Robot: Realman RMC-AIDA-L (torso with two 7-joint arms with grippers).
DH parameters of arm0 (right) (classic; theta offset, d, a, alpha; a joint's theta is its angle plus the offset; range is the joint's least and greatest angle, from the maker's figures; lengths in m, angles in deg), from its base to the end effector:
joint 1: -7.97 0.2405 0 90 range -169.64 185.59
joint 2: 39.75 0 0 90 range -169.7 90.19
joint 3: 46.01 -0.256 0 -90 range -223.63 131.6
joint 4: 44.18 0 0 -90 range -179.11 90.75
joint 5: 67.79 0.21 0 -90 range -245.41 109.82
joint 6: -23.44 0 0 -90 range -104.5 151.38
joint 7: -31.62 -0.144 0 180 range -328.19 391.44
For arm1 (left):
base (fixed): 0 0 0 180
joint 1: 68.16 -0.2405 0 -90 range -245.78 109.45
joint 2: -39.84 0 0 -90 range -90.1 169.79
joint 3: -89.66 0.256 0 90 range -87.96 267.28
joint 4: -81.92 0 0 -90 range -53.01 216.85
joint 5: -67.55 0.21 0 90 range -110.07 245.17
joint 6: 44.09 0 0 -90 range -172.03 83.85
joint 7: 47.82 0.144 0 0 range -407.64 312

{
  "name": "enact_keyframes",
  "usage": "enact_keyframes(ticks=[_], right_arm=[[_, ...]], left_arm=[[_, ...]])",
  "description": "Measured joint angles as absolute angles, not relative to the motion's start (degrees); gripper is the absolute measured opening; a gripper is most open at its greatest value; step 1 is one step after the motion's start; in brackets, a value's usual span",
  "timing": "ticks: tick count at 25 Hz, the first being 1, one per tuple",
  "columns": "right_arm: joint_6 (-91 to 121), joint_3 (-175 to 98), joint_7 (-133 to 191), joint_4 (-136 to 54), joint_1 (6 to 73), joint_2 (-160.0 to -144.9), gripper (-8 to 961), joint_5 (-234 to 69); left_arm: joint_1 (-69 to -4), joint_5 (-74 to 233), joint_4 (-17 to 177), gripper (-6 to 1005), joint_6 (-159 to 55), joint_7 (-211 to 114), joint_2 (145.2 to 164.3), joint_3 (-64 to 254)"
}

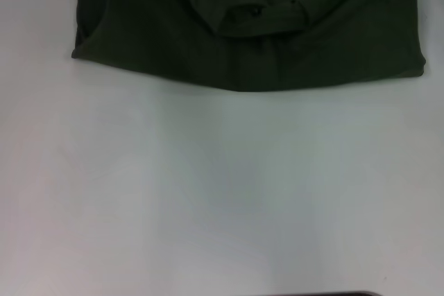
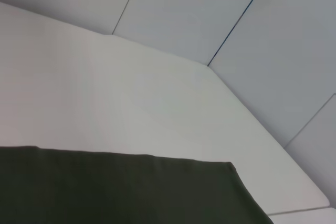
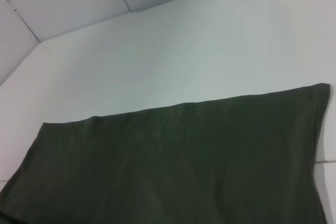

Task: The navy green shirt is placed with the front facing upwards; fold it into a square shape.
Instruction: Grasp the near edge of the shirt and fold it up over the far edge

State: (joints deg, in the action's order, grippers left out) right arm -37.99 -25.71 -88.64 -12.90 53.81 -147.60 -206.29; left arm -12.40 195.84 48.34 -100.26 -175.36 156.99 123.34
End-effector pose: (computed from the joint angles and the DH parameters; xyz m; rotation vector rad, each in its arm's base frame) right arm 0.2947 0.4481 0.1032 -1.9966 1.3286 0.4606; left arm -0.1676 0.4824 0.0214 -2.1911 -1.2757 -0.6398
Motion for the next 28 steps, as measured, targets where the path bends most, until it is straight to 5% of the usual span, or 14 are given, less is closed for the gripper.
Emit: enact_keyframes(ticks=[12, 28], right_arm=[[-34.66, -23.63, -88.28, -13.15, 54.04, -149.96, 75, -206.31], [-34.11, -22.38, -88.02, -13.23, 54.02, -150.58, 77, -205.98]], left_arm=[[-12.47, 195.84, 49.48, 35, -97.53, -174.51, 158.85, 123.39], [-12.93, 193.56, 49.5, 44, -96.4, -173.07, 159.49, 124.1]])
